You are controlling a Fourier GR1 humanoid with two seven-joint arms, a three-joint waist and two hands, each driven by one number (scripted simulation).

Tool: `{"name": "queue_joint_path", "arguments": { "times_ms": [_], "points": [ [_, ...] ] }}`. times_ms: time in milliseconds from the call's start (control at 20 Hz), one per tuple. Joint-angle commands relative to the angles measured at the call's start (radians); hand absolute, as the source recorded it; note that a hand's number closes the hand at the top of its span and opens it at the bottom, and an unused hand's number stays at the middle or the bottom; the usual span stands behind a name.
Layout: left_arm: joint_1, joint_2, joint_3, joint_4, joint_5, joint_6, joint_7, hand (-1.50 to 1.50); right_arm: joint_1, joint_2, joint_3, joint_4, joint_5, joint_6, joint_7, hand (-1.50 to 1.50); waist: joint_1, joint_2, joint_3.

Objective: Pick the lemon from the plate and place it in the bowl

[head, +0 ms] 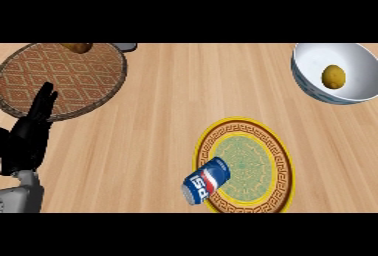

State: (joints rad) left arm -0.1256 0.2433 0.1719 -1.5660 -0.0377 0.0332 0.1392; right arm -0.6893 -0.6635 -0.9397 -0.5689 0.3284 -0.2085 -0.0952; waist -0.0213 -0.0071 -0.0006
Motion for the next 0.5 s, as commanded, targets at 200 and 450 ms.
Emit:
{"name": "queue_joint_path", "arguments": {
  "times_ms": [200, 450],
  "points": [
    [-0.01, 0.029, 0.035, -0.007, 0.028, -0.027, 0.012, 0.0, 0.284, 0.052, -0.103, -0.247, -0.225, 0.287, -0.028, -1.5, -0.014, -0.003, -0.001],
    [0.006, -0.037, -0.021, 0.006, -0.04, 0.026, -0.022, 0.0, 0.36, 0.134, -0.071, -0.504, -0.314, 0.299, 0.065, -1.5, 0.01, 0.003, -0.001]
  ]
}}
